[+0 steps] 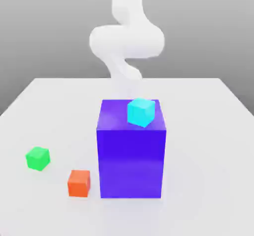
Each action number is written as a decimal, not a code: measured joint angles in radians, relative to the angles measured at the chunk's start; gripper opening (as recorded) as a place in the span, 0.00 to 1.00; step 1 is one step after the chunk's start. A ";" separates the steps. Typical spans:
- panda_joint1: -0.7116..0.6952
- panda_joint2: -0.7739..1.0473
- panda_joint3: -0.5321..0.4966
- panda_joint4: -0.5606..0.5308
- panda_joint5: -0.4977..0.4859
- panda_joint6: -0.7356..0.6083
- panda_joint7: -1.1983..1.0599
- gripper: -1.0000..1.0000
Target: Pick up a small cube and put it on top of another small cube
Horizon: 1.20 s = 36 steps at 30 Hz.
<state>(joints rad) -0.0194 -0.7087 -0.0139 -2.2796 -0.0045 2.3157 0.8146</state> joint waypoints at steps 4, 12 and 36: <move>-0.032 0.151 -0.025 0.034 -0.004 0.026 0.022 0.50; -0.085 0.440 -0.089 0.099 0.006 0.075 0.051 0.50; -0.327 1.319 -0.164 0.299 0.195 0.263 0.021 0.50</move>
<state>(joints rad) -0.3460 0.6106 -0.1776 -1.9809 0.1909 2.5785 0.8361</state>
